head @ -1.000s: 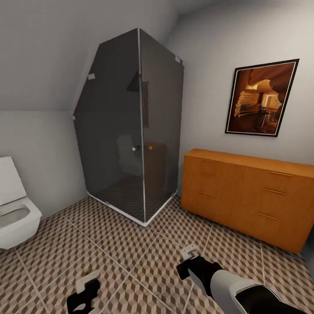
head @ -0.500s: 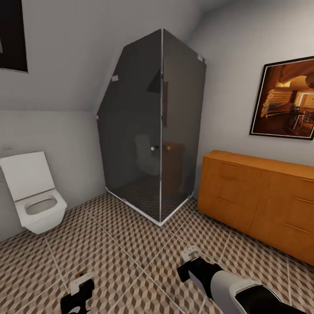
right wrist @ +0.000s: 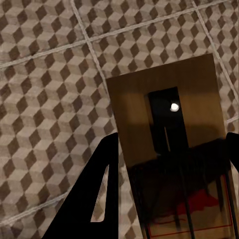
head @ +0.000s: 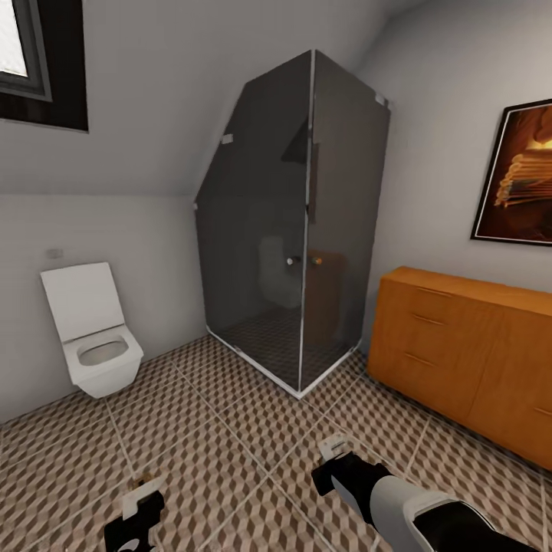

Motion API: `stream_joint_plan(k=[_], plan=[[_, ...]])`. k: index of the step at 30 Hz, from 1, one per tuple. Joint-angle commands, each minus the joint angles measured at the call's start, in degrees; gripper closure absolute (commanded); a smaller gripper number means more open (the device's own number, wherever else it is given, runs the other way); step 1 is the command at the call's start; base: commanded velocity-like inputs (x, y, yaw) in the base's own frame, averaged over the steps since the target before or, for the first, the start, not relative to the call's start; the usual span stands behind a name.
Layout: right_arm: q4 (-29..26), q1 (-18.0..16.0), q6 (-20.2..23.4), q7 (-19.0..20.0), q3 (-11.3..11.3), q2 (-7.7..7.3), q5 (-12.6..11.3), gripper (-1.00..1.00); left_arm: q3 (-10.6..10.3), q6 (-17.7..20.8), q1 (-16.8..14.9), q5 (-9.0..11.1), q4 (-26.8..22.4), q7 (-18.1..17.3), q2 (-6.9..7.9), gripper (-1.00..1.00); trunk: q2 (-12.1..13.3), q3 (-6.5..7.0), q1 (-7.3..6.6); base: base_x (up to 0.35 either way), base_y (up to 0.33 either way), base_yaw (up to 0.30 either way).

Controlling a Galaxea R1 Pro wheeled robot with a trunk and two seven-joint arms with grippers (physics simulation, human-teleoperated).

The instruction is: Take the four mousetraps from the cabinet in the bathroom and place them on the bathroom floor. Make sure all four end up on the same floor surface, and ensure that at least two of them are either under or directly next to the same bathroom sink.

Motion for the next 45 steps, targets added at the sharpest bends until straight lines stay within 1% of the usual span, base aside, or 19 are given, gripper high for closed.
stream_joint_plan(k=[1, 17, 21, 32, 45], plan=[[0.0, -0.1, 0.2, 0.3, 0.1, 0.01, 0.4, 1.0, -0.5, 0.0, 0.0, 0.2, 0.0, 0.4, 0.0, 1.0, 0.0, -0.06, 0.0, 0.0, 0.0, 0.282], [0.0, -0.1, 0.2, 0.2, 0.2, 0.01, 0.4, 1.0, -0.5, 0.0, 0.0, 0.3, -0.1, 0.7, -0.32, 1.0, 0.0, -0.06, 0.0, 0.0, 0.0, 0.291], [0.0, -0.1, 0.2, 0.3, 0.1, 0.01, 0.4, 1.0, -0.5, 0.0, 0.0, 0.3, -0.1, 0.8, -0.27, 1.0, 0.0, -0.06, 0.0, 0.122, 0.0, 0.293], [0.0, -0.1, 0.2, 0.3, 0.1, 0.01, 0.4, 1.0, -0.5, -0.1, 0.0, 0.6, -0.1, 0.8, -0.01, 1.0, 0.0, -0.06, 0.0, 0.296, 0.0, 0.293], [0.0, -0.1, 0.2, 0.3, 0.1, 0.01, 0.4, 1.0, -0.5, -0.1, 0.0, 0.6, -0.1, 0.8, -0.08, 1.0, 0.0, -0.06, 0.0, 0.322, 0.0, 0.293]])
